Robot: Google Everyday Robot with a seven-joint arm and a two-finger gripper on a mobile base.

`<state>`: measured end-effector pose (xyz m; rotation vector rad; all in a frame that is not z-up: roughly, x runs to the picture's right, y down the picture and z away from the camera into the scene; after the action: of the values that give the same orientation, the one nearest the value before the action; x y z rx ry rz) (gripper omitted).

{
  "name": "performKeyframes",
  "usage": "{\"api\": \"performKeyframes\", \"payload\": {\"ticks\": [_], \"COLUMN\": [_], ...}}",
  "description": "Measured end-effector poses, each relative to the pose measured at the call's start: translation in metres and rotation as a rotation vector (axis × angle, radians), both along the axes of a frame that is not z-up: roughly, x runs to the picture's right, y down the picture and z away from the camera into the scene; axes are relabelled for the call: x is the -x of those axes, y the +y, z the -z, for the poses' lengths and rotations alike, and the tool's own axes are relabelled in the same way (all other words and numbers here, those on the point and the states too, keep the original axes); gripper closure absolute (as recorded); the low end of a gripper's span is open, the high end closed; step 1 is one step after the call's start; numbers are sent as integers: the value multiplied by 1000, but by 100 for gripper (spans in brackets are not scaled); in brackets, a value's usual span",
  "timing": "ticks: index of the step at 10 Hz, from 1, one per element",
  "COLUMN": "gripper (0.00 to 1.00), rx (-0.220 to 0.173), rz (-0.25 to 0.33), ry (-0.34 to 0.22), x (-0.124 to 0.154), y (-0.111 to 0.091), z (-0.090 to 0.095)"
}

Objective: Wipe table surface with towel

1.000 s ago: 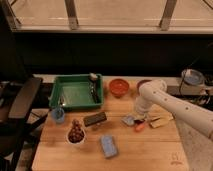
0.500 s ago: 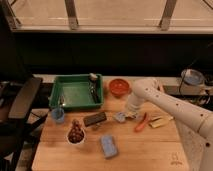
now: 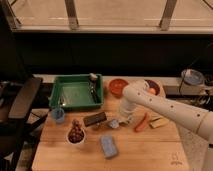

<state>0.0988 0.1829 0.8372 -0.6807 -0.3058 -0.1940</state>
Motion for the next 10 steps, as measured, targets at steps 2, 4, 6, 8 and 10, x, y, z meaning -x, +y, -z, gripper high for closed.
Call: {"api": "performKeyframes", "payload": {"ticks": [2,4,6,8,10], "gripper": [100,100,100,100,100], "rx": [21,22,12,-1,-15], "rz": [-3,-5,-2,1,9], "ry": [56,124,146,149,122], "x": [-28,-75,-96,-102,-86], "y": [4,-3,-14,-28,-38], "z": [-1,-9,-18,-30,-38]}}
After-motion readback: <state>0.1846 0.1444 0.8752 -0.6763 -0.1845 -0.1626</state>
